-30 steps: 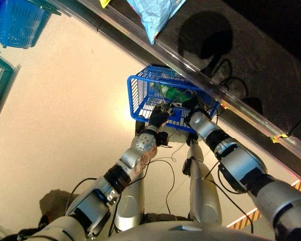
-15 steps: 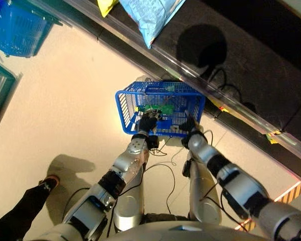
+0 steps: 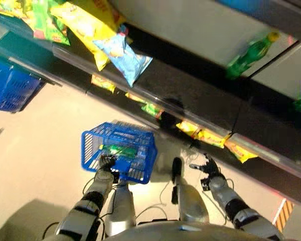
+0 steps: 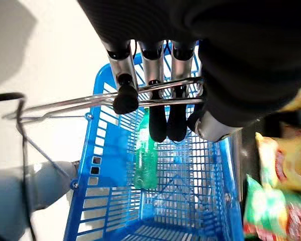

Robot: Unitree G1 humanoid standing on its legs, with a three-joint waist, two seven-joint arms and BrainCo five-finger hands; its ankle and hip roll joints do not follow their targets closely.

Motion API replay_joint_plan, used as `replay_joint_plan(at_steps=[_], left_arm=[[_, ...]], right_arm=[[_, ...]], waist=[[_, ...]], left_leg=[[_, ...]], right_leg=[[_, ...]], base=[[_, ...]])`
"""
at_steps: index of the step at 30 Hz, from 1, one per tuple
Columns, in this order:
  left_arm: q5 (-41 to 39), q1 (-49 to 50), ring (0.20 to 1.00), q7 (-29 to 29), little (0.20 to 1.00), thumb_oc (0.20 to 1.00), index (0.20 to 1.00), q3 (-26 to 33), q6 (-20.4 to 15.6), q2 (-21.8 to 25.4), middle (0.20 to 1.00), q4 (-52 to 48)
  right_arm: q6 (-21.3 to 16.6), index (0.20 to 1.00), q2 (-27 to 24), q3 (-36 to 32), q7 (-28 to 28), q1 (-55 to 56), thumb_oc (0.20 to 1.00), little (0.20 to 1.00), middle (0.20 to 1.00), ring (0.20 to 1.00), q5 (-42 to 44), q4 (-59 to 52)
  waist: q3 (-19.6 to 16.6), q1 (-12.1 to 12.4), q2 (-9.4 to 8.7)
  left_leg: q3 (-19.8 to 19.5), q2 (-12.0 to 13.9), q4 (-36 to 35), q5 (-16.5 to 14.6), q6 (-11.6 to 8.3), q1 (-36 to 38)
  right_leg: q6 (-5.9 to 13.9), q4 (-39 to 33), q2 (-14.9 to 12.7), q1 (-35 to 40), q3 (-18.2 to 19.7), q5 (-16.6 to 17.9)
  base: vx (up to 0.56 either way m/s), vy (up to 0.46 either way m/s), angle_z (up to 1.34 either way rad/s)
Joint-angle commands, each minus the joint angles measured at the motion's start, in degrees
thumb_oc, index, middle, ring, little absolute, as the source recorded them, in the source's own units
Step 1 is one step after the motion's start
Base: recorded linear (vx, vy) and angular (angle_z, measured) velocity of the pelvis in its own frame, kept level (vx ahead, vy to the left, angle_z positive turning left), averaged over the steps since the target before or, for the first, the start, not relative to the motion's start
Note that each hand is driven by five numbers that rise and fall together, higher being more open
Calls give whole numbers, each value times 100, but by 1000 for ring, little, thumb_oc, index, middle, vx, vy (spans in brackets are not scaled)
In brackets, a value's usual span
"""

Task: Pick up the snacks into the basket

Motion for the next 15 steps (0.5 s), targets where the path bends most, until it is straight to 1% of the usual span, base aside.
replay_joint_plan(at_steps=[1, 2, 3, 4, 5, 6, 7, 8, 9, 10, 11, 12, 13, 15], left_arm=[[876, 351, 200, -64, 200, 200, 200, -90, 225, -95, 200, 270], [961, 423, 200, -86, 200, 200, 200, -55, 211, -59, 200, 262], [1003, 500, 200, -108, 200, 200, 200, -45, 184, -33, 200, 226], [1055, 579, 200, -156, 200, 200, 200, -51, 150, -24, 200, 185], [1164, 640, 200, -241, 200, 200, 200, -123, 107, -5, 200, 131], [1246, 717, 200, -279, 200, 200, 200, -159, 85, 21, 200, 87], [1352, 803, 200, -337, 200, 200, 200, -176, 87, 37, 200, 68], [1441, 966, 200, -366, 200, 200, 200, -56, 99, 64, 200, 101], [1442, 972, 200, -366, 200, 200, 200, -55, 100, 64, 200, 99], [1408, 1104, 200, -298, 200, 200, 200, 148, 96, 22, 200, 129], [1408, 1111, 200, -298, 200, 200, 200, 148, 96, 20, 200, 128], [1317, 1181, 200, -210, 200, 200, 200, 281, 80, -64, 200, 95], [1317, 1187, 200, -208, 200, 200, 200, 279, 81, -67, 200, 93], [1308, 1246, 200, -208, 200, 200, 200, 236, 23, -194, 200, -147]], right_arm=[[-115, 1000, -184, -147, 45, -151, 1000, 1000, 1000, 1000, 155, -187], [-144, 1000, -150, -169, 76, -109, 1000, 1000, 1000, 1000, 212, -201], [-190, 1000, -128, -200, 95, -41, 1000, 1000, 1000, 1000, 286, -293], [-235, 1000, -92, -229, 124, 80, 1000, 1000, 1000, 1000, 374, -384], [-294, 1000, -65, -243, 160, 137, 1000, 1000, 1000, 1000, 466, -450], [-322, 1000, -70, -218, 201, 221, 1000, 1000, 1000, 1000, 463, -519], [-355, 1000, -98, -135, 253, 322, 1000, 1000, 1000, 1000, 392, -724], [-361, 1000, -192, 6, 330, 473, 1000, 1000, 1000, 1000, 139, -1244], [-355, 1000, -192, 8, 330, 483, 1000, 1000, 1000, 1000, 137, -1254], [-438, 1000, -313, 55, 435, 705, 1000, 1000, 1000, 1000, 100, -1979], [-430, 1000, -318, 56, 437, 719, 1000, 1000, 1000, 1000, 100, -1993], [-522, 1000, -443, 74, 559, 868, 1000, 1000, 1000, 1000, 72, -2629], [-516, 1000, -448, 74, 562, 879, 1000, 1000, 1000, 1000, 71, -2641], [-626, 1000, -643, 63, 755, 1079, 1000, 1000, 1000, 1000, 140, -3591]], waist=[[-208, -67, 509], [-246, -60, 553], [-278, -96, 607], [-338, -148, 641], [-379, -184, 655], [-445, -178, 674], [-517, -183, 693], [-670, -98, 697], [-666, -103, 697], [-847, -69, 691], [-850, -71, 694], [-959, -29, 719], [-960, -27, 722], [-997, -25, 746]], left_leg=[[354, -694, 75, -566, 676, -14], [431, -648, 58, -567, 684, 55], [465, -613, 34, -548, 681, 124], [451, -605, 17, -530, 674, 185], [411, -641, 25, -505, 685, 230], [389, -664, 15, -469, 683, 238], [360, -692, 5, -427, 687, 252], [369, -750, 5, -400, 678, 263], [365, -751, 5, -402, 678, 274], [407, -780, 5, -406, 647, 279], [406, -779, 5, -408, 646, 285], [438, -771, 5, -427, 630, 334], [439, -770, 5, -429, 629, 339], [460, -784, 93, -441, 618, 376]], right_leg=[[321, 988, 280, -469, 24, -163], [318, 1301, 333, -512, -81, -236], [291, 1490, 465, -543, -104, -344], [245, 1650, 718, -571, -33, -522], [170, 1705, 1035, -530, 98, -686], [102, 1695, 1201, -539, 166, -758], [-6, 1742, 1415, -511, 262, -875], [-148, 1510, 1421, -248, 168, -988], [-147, 1499, 1421, -230, 165, -987], [-202, 1080, 1402, 57, 166, -1005], [-203, 1064, 1403, 71, 165, -999], [-211, 867, 1400, 214, 199, -981], [-211, 861, 1401, 222, 200, -979], [-262, 657, 1369, 371, 208, -970]], base=[[52, 152, -51], [22, 93, -54], [58, 120, -75], [81, 100, -46], [79, 80, -25], [61, 71, 1], [53, 45, 18], [41, 24, 26], [67, -27, 31], [47, -32, 16], [85, -77, 2], [42, -45, -7], [57, -63, -3], [-7, -41, 2]])
